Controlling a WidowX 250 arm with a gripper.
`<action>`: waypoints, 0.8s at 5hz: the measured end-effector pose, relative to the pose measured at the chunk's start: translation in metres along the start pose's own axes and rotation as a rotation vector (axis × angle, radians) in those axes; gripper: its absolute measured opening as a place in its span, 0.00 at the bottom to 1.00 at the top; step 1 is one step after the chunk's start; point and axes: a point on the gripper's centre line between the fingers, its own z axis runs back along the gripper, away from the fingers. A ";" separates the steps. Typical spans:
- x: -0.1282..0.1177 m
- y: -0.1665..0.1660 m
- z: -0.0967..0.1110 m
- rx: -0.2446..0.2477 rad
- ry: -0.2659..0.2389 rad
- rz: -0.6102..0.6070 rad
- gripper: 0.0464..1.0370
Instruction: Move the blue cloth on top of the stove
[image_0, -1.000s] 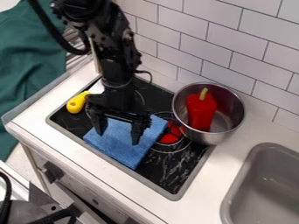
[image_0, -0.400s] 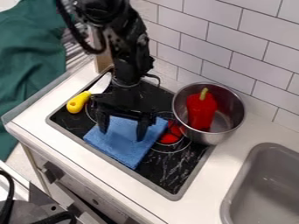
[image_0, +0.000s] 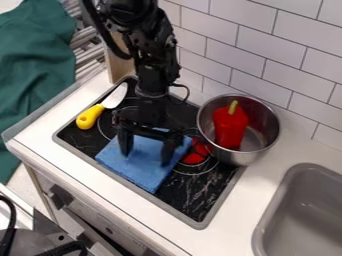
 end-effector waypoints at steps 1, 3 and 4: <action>0.002 0.002 -0.002 -0.005 0.006 -0.003 0.97; 0.018 0.003 -0.006 0.007 0.002 -0.019 0.97; 0.031 0.004 -0.008 0.020 -0.008 -0.051 0.97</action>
